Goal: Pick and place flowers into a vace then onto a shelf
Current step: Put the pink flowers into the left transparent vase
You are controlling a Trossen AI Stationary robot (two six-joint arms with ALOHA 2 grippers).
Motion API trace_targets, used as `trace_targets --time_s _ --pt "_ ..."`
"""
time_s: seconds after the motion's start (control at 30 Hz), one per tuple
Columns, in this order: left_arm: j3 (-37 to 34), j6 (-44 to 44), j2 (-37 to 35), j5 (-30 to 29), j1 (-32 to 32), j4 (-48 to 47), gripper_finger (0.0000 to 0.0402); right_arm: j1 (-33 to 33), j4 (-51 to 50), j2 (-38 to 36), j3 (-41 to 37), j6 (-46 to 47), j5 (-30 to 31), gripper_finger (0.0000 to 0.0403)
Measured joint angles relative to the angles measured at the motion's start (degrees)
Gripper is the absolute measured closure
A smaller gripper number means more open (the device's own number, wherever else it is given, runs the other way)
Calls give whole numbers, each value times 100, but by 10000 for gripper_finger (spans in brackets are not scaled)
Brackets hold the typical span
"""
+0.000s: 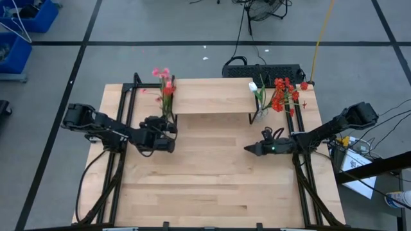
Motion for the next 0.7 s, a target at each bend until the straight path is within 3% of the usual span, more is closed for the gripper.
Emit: trace_targets --time_s 0.1,0.27,0.57,0.7 --pt "-1 106 0 78 -61 298 395 -69 712 -6 49 -511 305 195" --pt "-1 320 0 366 -64 727 386 -267 779 -11 513 -1387 339 195" --pt "-1 468 -2 713 -73 1402 386 -300 -1748 106 1956 -3440 354 195" --pt "-1 354 -4 1026 -110 1552 391 -300 -1693 490 2225 -3514 348 195"
